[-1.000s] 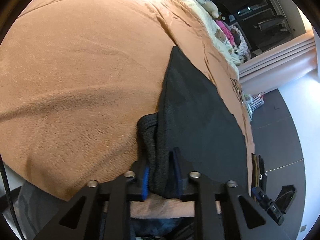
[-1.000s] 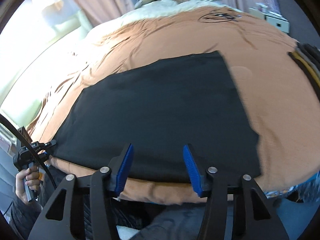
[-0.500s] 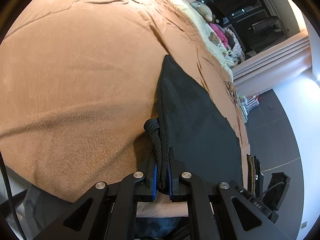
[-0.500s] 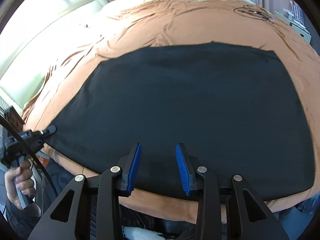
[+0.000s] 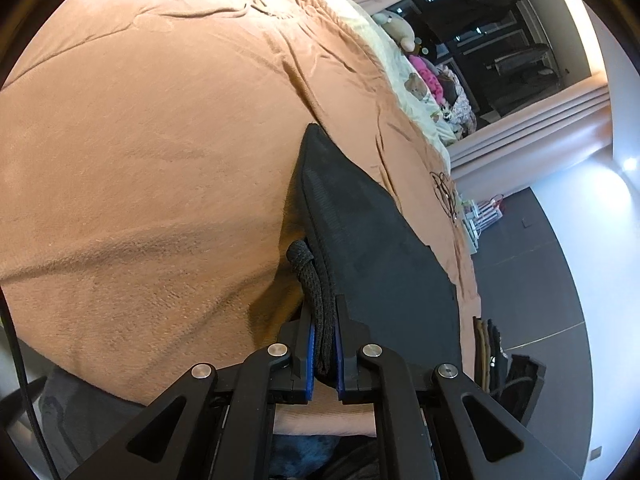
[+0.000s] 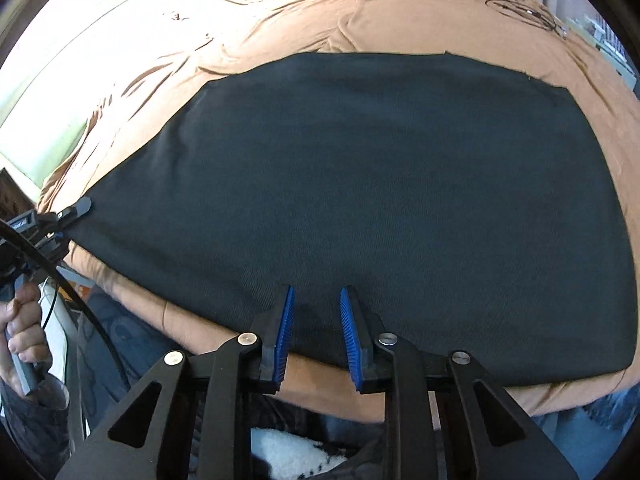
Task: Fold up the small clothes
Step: 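Hold the folded side with the left gripper while the right gripper presses the shirt flat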
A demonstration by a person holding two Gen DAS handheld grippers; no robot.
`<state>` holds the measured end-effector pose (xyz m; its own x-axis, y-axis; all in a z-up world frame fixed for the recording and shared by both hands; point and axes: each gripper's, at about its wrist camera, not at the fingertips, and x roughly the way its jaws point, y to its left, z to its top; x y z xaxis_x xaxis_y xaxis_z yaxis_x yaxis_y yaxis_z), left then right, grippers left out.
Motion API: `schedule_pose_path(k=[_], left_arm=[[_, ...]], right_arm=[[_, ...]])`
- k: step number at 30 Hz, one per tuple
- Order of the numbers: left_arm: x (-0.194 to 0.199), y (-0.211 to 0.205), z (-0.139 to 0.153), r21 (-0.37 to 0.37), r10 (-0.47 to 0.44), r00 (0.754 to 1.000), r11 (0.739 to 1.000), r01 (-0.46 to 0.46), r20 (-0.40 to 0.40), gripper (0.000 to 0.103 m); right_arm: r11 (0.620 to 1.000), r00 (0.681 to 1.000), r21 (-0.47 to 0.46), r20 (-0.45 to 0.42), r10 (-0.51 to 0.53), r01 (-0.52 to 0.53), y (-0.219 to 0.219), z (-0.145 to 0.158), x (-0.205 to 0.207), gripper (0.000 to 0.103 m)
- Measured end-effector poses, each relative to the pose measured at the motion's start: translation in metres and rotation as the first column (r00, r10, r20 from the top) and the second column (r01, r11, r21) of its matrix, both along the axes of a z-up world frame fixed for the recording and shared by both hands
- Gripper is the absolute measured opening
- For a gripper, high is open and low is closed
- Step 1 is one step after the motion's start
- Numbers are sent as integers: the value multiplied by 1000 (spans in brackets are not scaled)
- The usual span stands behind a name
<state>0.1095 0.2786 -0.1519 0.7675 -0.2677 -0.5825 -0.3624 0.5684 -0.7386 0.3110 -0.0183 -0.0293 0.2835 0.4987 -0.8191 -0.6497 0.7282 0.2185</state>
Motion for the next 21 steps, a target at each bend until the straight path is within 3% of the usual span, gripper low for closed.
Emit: schedule_pose_path(k=[7, 21], left_arm=[[-1, 1, -2, -12, 19, 1000, 1000, -19, -17, 7], [-7, 5, -32, -55, 129, 977, 989, -140, -171, 7]], right_arm=[[1000, 1000, -23, 1, 2, -2, 27, -10, 28, 18], [994, 995, -61, 33, -93, 95, 84, -10, 103, 14]])
